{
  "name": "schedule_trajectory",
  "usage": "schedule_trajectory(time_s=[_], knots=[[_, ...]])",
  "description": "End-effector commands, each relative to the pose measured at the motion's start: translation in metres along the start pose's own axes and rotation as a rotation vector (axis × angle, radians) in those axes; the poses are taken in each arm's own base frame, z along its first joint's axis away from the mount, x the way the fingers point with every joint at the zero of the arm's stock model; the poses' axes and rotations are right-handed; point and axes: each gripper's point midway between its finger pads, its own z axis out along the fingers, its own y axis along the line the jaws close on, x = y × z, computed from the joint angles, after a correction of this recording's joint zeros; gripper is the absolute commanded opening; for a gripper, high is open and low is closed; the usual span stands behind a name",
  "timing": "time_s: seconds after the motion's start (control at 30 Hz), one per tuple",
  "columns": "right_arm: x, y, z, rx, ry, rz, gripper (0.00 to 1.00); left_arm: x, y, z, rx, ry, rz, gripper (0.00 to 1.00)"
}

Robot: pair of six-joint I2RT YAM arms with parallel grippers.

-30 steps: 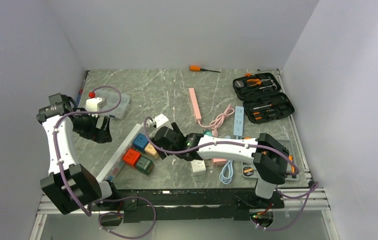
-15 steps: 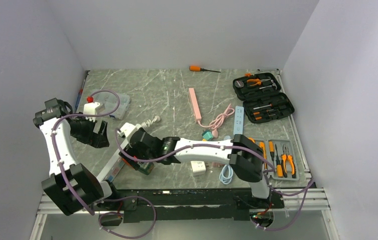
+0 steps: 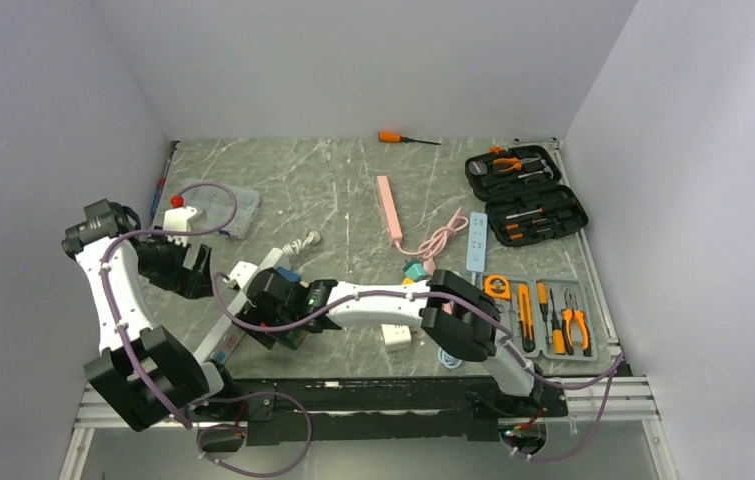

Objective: Pull the plug off the socket
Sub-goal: Move the socket to the center of the board.

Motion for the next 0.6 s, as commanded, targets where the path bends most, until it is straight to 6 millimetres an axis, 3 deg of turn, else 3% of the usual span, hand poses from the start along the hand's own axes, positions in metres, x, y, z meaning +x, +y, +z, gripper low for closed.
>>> schedule_trajectory(time_s=[0.0,0.27,0.57], knots=[[-0.023,0.009,0.005,-0.027,-0.062,-0.027,0.88,0.001,-0.006,-0.003,0.017,-0.015,0.026,0.99],[-0.009,0.005,0.024,-0.011,-0.046,-0.032,0.74,0.002,-0.008,0.000,0.021,-0.029,0.023,0.99],[-0.002,-0.050,0.011,0.056,-0.080,0.088,0.43,-0.004,-0.023,0.005,0.105,-0.081,0.030,0.99]])
